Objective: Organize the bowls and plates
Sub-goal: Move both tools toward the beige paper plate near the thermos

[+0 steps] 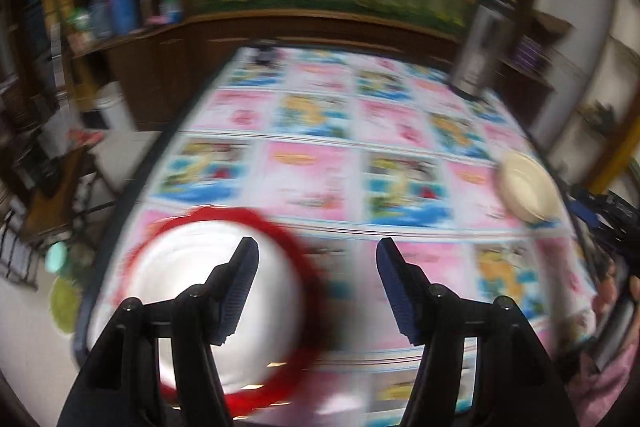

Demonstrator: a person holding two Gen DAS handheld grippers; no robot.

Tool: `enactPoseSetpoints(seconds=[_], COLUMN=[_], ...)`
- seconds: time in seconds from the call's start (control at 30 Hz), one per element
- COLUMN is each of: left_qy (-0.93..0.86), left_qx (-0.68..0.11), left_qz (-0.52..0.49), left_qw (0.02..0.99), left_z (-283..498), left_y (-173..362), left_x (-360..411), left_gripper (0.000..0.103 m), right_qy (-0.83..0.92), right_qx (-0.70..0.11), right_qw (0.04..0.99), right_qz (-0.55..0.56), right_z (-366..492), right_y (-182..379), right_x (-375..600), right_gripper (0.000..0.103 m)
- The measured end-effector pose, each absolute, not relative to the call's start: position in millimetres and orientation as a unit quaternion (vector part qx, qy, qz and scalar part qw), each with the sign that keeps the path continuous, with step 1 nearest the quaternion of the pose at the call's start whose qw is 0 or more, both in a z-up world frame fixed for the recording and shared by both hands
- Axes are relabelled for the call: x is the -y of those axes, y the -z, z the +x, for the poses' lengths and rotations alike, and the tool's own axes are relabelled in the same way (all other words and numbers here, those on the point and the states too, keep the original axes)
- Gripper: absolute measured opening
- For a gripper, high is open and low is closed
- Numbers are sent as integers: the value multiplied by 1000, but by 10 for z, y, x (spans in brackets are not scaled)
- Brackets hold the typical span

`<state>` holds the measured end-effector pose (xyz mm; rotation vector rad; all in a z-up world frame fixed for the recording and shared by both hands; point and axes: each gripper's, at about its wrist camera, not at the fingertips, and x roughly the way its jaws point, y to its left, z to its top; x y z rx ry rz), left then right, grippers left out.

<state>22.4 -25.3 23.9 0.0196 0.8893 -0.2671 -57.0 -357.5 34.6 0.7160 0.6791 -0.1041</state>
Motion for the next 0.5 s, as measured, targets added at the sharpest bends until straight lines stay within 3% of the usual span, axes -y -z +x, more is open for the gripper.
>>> enactPoseSetpoints(seconds=[0.5], left_qy=[186], left_qx=[-484], left_qz=[51], left_qw=[854], left_z=[704], left_y=[44], left_x=[1852], left_gripper=[62], right_qy=[82], right_qx=[-349], right_qw=[845], right_qz=[396], right_z=[-420], right_y=[-51], right_x=[4861], right_gripper=[36])
